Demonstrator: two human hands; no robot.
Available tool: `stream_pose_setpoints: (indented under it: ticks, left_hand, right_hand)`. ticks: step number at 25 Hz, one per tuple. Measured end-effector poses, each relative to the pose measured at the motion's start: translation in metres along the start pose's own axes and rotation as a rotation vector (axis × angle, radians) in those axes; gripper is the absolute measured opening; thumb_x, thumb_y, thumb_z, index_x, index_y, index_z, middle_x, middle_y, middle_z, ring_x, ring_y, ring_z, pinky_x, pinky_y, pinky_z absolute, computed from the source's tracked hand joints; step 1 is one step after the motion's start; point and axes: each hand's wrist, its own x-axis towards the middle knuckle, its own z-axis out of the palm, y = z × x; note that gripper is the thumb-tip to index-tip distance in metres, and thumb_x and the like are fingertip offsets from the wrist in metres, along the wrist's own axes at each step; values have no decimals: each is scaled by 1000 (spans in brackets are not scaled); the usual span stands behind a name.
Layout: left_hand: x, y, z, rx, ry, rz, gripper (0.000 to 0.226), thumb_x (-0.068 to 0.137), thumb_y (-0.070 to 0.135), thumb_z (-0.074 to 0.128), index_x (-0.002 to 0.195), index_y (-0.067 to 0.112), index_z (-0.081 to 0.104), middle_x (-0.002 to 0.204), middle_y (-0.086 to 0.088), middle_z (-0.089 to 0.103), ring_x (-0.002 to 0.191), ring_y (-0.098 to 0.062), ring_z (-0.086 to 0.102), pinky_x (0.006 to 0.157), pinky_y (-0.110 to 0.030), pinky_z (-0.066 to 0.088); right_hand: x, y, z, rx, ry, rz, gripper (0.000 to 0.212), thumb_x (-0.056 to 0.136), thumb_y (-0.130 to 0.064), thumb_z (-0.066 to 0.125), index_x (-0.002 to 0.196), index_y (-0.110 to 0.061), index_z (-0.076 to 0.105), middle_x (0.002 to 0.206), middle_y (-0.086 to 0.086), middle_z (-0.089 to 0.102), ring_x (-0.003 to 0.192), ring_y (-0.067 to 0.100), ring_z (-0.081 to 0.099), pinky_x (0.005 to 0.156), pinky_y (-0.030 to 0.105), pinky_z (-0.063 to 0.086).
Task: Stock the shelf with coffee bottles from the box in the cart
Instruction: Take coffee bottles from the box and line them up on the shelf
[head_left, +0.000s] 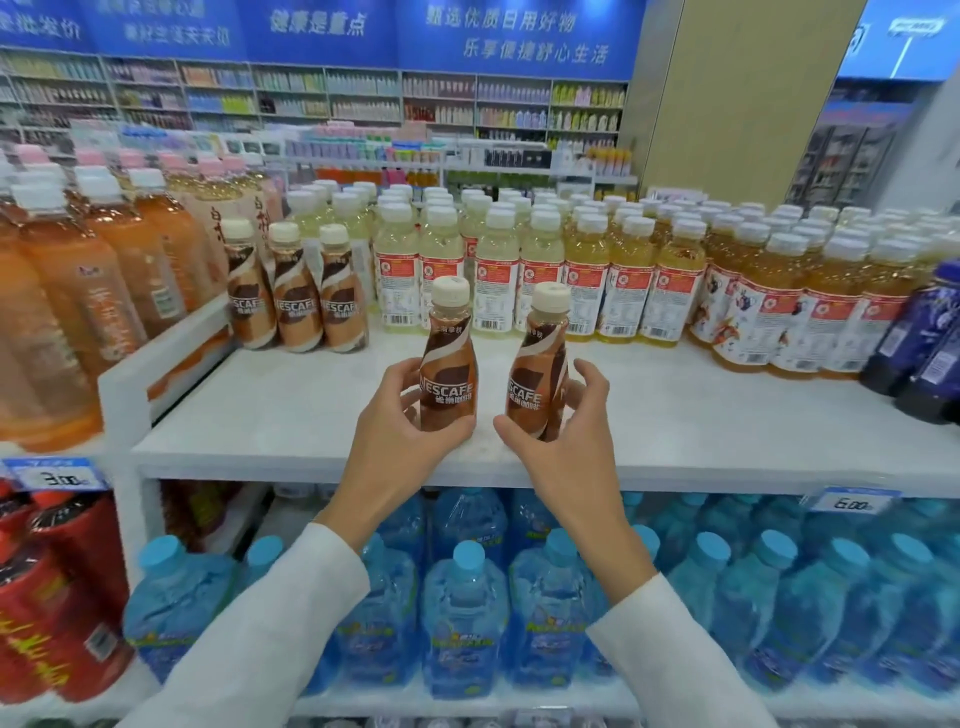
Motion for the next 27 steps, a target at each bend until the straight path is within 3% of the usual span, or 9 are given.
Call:
stream_pose_setpoints:
  ticks: [3,7,12,16,20,22,24,27]
  left_hand:
    - [1,-2,-6,-25,-22,-20,78,78,22,86,145,27,47,137,7,61,122,-12,61,104,-32,51]
    - [-1,4,-1,9,9,-18,70,69,29,93,126,32,52,111,26,60,98,8,62,78,-6,50]
    - [1,7,3,49,51,-27,68,70,33,92,125,29,53,113,18,59,88,13,57,67,-1,45]
    - [-3,6,6,83,78,-14,70,69,37,92,127,28,53,115,16,60,87,11,57,66,0,45]
    - [-6,7,6,102,104,-9,68,72,39,90,130,28,57,109,20,59,88,14,55,66,0,43]
    - [-9,9,6,113,139,3,64,72,40,89,128,29,60,106,22,61,90,13,57,69,0,42]
    - [-10,9,7,111,149,-7,64,71,40,90,127,31,60,105,22,61,89,10,59,70,-1,44]
    - [-3,9,6,113,174,-56,66,68,40,92,123,29,56,107,17,63,93,-1,63,79,-10,48]
  right_hand:
    - [-5,-3,-1,-113,62,25,85,77,-49,83,142,-29,33,133,-11,45,116,5,52,97,23,47]
    - [0,-4,1,-173,89,2,69,77,-44,84,130,-27,43,121,-9,49,105,6,54,94,25,49]
    - [12,-6,-7,-7,-174,53,59,85,-15,77,135,-29,49,117,-18,60,107,2,59,104,30,49]
    - [10,-4,-9,18,-203,31,60,85,-23,80,134,-35,47,121,-22,58,116,3,58,102,25,48]
    - [1,-5,-5,30,-37,10,55,78,-28,86,120,-39,52,105,-30,60,95,-11,64,80,9,52]
    - [-2,-7,-2,46,-39,4,50,80,-24,85,113,-45,53,99,-33,61,89,-17,63,75,4,50]
    - [-3,-7,3,32,-62,2,46,83,-25,82,114,-46,55,101,-32,63,92,-16,63,76,4,49]
    - [4,-12,10,-44,-80,-3,50,85,-30,80,130,-34,59,111,-20,66,100,-2,64,86,16,49]
